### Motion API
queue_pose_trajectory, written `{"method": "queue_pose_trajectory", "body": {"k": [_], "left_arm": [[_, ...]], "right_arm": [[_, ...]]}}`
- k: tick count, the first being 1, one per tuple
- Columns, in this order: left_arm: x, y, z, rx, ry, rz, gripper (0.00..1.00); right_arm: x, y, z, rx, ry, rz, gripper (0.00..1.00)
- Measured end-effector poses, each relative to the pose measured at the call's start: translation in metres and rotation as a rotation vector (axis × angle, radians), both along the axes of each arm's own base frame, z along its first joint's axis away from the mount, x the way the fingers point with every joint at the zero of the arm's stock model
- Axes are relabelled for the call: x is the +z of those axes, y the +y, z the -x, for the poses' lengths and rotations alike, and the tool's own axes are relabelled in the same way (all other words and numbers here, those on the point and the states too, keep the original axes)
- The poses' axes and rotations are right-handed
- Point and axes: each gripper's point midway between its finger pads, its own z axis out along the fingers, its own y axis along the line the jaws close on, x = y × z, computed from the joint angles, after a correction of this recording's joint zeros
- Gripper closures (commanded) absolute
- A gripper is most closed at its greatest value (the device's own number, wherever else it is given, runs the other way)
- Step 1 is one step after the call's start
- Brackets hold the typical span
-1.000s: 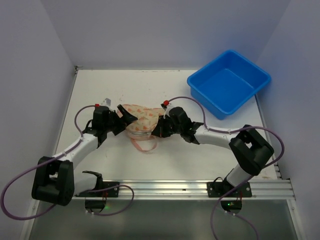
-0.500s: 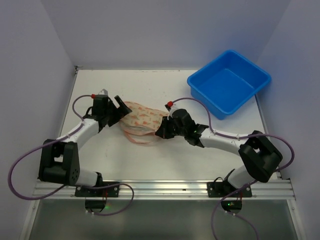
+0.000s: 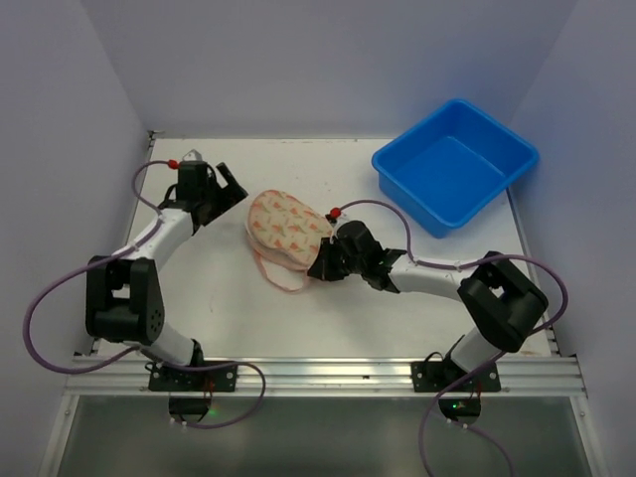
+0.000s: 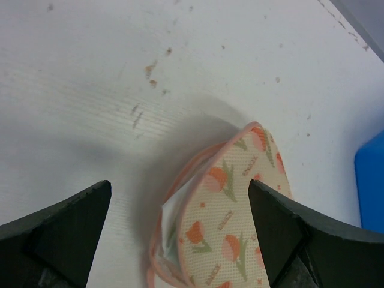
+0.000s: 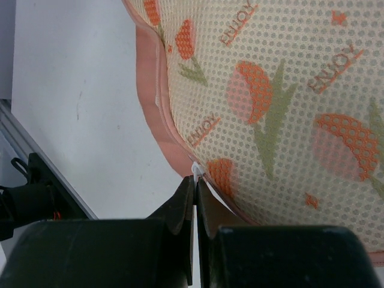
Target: Unzip the laundry bag and remove the bra
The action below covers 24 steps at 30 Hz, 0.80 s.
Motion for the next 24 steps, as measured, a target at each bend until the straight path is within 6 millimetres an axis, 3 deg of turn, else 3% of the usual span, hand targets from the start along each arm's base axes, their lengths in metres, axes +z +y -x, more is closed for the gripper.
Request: {"method": "queue_pose_trajectory", "body": {"k": [3, 6, 8, 11, 14, 17, 24], "left_arm": [[-0.002, 0.015, 0.028, 0.042, 0.005, 0.0, 0.0], [-0.01, 0.003, 0.068, 0.011, 0.018, 0.056, 0.0], [-0.018, -0.019, 0.093, -0.035, 0.031, 0.11, 0.02], [-0.032, -0.067, 0.13, -0.148, 0.065, 0.191, 0.04], [-0.037, -0.108, 0.155, -0.236, 0.078, 0.276, 0.06], [-0.037, -0.124, 0.161, -0.237, 0.078, 0.344, 0.07], [-0.03, -0.157, 0.153, -0.244, 0.057, 0.428, 0.11]], "right_arm": [[0.002, 0.003, -0.003, -0.004, 0.001, -0.005, 1.0], [0.01, 0.008, -0.007, -0.004, -0.013, -0.023, 1.0], [0.014, 0.011, -0.01, -0.005, -0.022, -0.035, 1.0], [0.017, 0.013, -0.011, -0.004, -0.025, -0.044, 1.0], [0.017, 0.013, -0.011, -0.004, -0.026, -0.045, 1.0], [0.017, 0.013, -0.01, -0.002, -0.024, -0.046, 1.0], [0.012, 0.015, -0.007, 0.014, -0.006, -0.044, 1.0]]}}
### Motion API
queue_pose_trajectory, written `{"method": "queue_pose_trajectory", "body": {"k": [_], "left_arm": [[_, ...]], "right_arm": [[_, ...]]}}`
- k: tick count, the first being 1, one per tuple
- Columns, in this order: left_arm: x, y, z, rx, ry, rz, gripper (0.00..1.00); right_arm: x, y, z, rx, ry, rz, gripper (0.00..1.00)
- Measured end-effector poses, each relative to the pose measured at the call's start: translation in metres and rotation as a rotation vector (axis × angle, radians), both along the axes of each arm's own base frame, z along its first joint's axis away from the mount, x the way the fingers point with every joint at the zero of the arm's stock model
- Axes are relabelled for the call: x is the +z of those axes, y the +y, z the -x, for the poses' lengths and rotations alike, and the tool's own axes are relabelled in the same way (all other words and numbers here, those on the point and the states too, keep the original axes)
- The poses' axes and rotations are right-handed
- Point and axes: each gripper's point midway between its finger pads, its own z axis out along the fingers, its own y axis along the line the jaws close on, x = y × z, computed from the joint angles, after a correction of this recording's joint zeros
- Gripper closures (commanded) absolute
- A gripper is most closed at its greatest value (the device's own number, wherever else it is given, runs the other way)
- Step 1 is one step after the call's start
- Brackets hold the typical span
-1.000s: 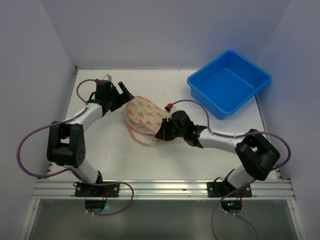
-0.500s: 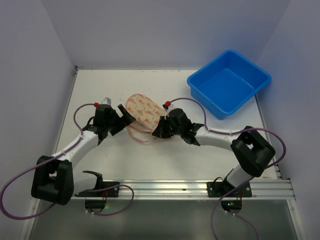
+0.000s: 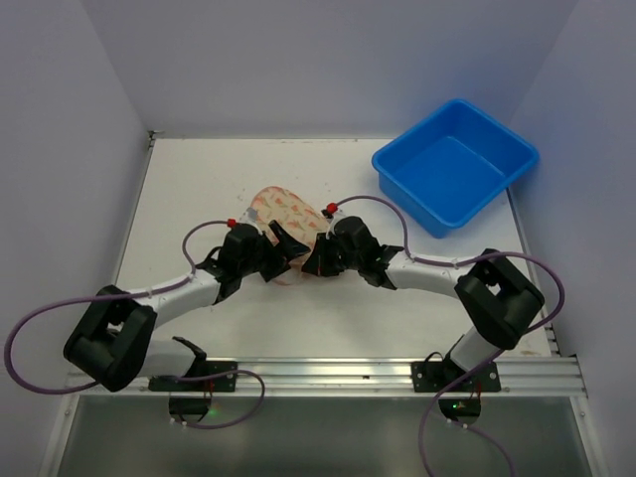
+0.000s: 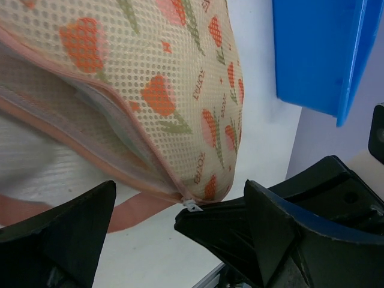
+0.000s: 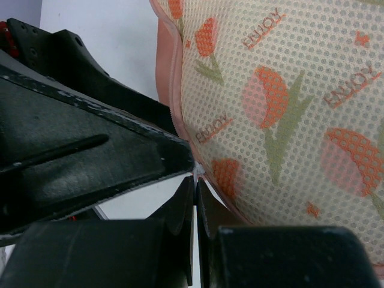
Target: Unzip the laundry bag and remove the bra
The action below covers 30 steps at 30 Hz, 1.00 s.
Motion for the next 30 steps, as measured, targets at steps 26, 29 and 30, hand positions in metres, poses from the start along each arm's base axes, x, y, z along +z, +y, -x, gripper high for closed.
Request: {"method": "queue_pose_trajectory", "body": {"k": [26, 29, 30], "left_arm": [[-0.005, 0.021, -0.023, -0.041, 0.006, -0.05, 1.0], [0.001, 0.021, -0.034, -0.101, -0.024, -0.097, 0.97], [0.002, 0.02, -0.04, -0.122, -0.03, -0.119, 0.91]], "right_arm": [[0.002, -0.126, -0.023, -0.255, -0.032, 0.097, 1.0], [0.007, -0.125, -0.019, -0.225, -0.056, 0.105, 1.0], [0.007, -0.125, -0.018, -0.216, -0.061, 0.103, 1.0]]}}
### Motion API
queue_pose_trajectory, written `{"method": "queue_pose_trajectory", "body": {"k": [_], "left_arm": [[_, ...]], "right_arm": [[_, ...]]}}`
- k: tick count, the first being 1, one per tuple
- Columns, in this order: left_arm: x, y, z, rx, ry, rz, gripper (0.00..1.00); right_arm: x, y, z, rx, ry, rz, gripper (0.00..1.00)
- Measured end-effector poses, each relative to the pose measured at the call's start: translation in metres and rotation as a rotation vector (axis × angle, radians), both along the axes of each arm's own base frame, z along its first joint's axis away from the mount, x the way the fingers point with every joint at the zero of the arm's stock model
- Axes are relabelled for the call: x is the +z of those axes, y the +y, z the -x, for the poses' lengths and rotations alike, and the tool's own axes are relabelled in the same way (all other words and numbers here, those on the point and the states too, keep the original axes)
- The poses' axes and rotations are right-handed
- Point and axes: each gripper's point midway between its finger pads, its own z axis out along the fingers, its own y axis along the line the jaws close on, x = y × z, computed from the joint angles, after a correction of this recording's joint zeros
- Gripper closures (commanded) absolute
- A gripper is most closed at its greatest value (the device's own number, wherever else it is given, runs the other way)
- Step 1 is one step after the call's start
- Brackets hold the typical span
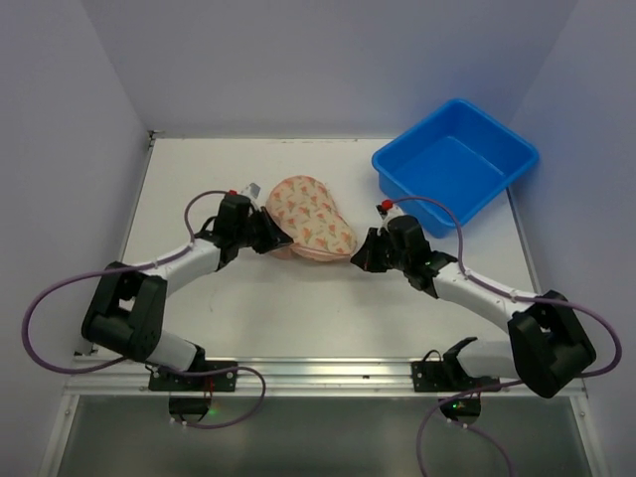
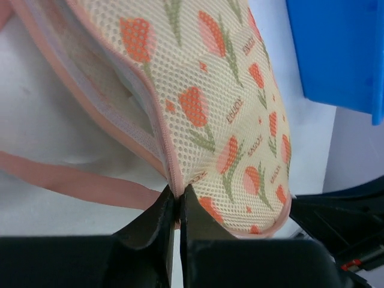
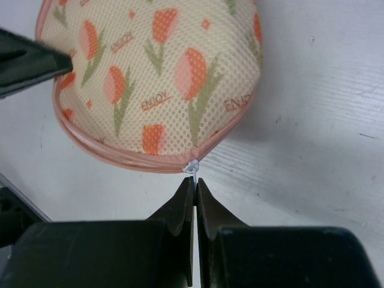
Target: Unzip the laundry bag and remove the bra
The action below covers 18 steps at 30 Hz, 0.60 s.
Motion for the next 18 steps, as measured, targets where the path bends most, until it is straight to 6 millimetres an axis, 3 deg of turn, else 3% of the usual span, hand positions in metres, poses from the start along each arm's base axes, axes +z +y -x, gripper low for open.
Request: {"method": "queue_pose_trajectory", "body": {"k": [2, 3, 5, 9, 15, 18], "left_arm": [[-0.001, -0.003, -0.015, -0.038, -0.006, -0.036, 0.83], [-0.004, -0.004, -0.022, -0.051, -0.009, -0.054, 0.72], [-0.012, -0.001, -0.034, -0.061, -0.001, -0.087, 0.6], [-0.024, 0.011, -0.048, -0.042, 0.026, -0.12, 0.2], [-0.019, 0.025, -0.039, -0.002, 0.046, -0.135, 0.11], [-0.004, 0.03, -0.018, 0.019, 0.02, -0.106, 0.11]], "right_arm": [[0.0, 0.004, 0.003, 0.024, -0.002, -0.004, 1.0], [-0.001, 0.007, 0.005, 0.037, -0.001, -0.004, 1.0], [-0.007, 0.016, 0.011, 0.071, 0.012, 0.002, 1.0], [-0.026, 0.042, 0.031, 0.16, 0.074, 0.027, 1.0], [-0.027, 0.083, 0.039, 0.242, 0.099, -0.007, 1.0], [-0.02, 0.096, 0.033, 0.252, 0.084, -0.031, 1.0]]}}
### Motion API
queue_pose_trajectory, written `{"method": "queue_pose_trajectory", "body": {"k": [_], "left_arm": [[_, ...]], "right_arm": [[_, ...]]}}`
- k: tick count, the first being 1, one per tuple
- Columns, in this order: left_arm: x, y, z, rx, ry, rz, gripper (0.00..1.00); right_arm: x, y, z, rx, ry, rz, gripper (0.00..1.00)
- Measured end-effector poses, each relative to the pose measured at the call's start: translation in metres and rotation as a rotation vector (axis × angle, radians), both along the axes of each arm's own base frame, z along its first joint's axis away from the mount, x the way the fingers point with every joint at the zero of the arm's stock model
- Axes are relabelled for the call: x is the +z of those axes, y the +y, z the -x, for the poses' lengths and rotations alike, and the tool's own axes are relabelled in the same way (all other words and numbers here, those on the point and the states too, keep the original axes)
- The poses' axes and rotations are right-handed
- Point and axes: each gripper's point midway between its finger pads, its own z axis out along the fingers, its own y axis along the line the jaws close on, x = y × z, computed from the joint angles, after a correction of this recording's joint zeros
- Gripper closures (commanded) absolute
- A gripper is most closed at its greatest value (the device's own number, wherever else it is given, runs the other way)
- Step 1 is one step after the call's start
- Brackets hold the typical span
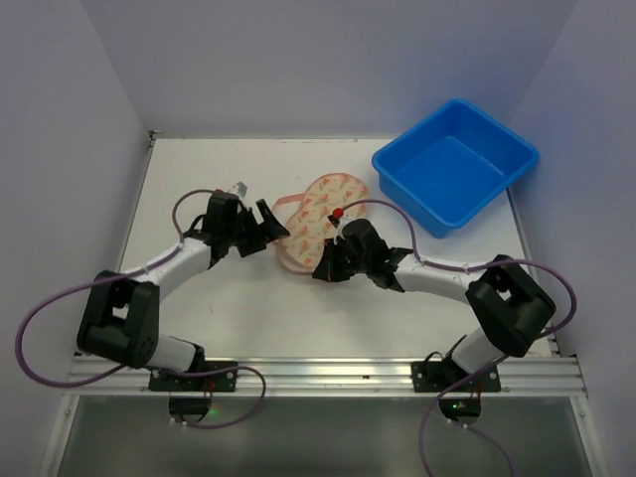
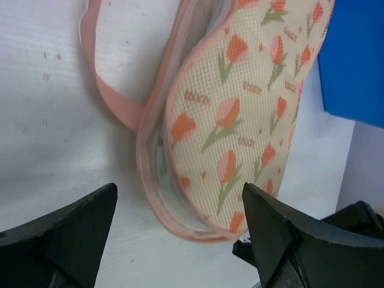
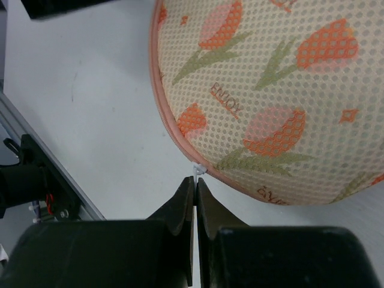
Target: Unzip the laundry bag and remove the bra
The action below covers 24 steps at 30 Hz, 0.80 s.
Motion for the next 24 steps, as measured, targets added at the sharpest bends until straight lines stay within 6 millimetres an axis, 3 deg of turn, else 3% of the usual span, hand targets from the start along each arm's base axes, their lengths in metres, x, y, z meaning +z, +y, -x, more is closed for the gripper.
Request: {"method": "queue_pose_trajectory", "body": {"k": [4, 10, 14, 15, 17, 21, 24], "left_arm": [[0.005, -0.002, 0.027, 0.016, -0.008, 0.056, 0.17], [-0.01, -0.04, 0.052, -0.042, 0.04, 0.087, 0.34], [-0.019, -0.047, 0.05, -0.025, 0.06, 0.088, 0.72], [-0.021, -0.046, 0.049, -0.015, 0.064, 0.087, 0.87], [-0.022, -0.046, 0.048, 0.0, 0.069, 0.088, 0.97], [-0.022, -0.046, 0.047, 0.001, 0.065, 0.091, 1.0], [-0.023, -0.042, 0.049, 0.009, 0.059, 0.093, 1.0]], "right_arm": [[0.006, 0.01, -0.005, 0.008, -0.011, -0.018, 1.0], [0.006, 0.018, -0.004, 0.024, -0.009, -0.022, 1.0], [0.006, 0.019, -0.003, 0.028, -0.009, -0.022, 1.0], [0.006, 0.019, -0.002, 0.03, -0.008, -0.021, 1.0], [0.006, 0.017, -0.001, 0.032, -0.01, -0.012, 1.0], [0.007, 0.004, -0.001, 0.029, -0.041, 0.026, 1.0], [0.003, -0.024, -0.009, -0.015, -0.028, 0.042, 1.0]]}}
